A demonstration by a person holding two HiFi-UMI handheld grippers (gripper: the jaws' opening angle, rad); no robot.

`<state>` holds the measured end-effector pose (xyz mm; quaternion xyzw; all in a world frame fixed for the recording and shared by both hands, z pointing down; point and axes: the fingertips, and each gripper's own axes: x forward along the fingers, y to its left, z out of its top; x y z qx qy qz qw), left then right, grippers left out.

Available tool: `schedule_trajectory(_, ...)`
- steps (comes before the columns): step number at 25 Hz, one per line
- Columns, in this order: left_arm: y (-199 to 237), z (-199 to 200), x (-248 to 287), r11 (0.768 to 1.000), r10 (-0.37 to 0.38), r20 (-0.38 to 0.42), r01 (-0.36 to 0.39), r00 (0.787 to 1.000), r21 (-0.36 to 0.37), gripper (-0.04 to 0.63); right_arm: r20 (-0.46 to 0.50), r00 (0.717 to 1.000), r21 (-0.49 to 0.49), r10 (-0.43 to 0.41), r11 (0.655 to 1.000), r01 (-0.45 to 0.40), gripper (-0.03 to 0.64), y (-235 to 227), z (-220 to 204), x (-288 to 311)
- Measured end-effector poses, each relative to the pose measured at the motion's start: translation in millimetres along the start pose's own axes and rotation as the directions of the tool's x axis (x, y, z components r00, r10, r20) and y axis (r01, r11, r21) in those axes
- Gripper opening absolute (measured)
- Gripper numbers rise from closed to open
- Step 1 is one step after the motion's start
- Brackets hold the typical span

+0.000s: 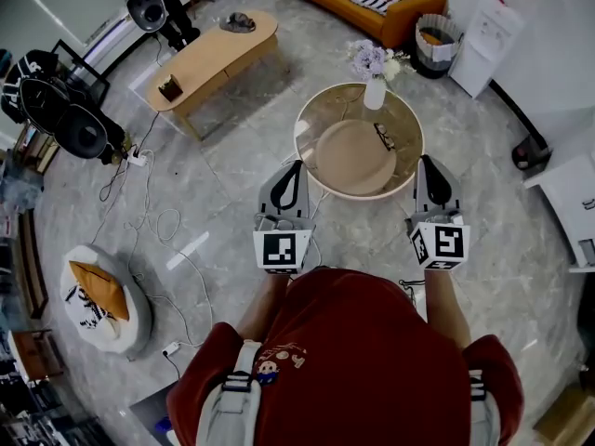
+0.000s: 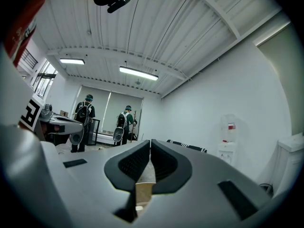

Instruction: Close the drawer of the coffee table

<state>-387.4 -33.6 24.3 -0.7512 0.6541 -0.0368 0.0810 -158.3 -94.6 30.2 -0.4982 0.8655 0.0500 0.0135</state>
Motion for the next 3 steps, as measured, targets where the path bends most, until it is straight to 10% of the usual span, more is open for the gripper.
schedule_trajectory(3,-0.6,-1.1,3.5,1.000,-0.006,-0.037,0.006,0.999,0.001,0.012,0.004,1.000,0.001,-0.002,1.000,0.002,0.025,-0.6,-1.2,4.3)
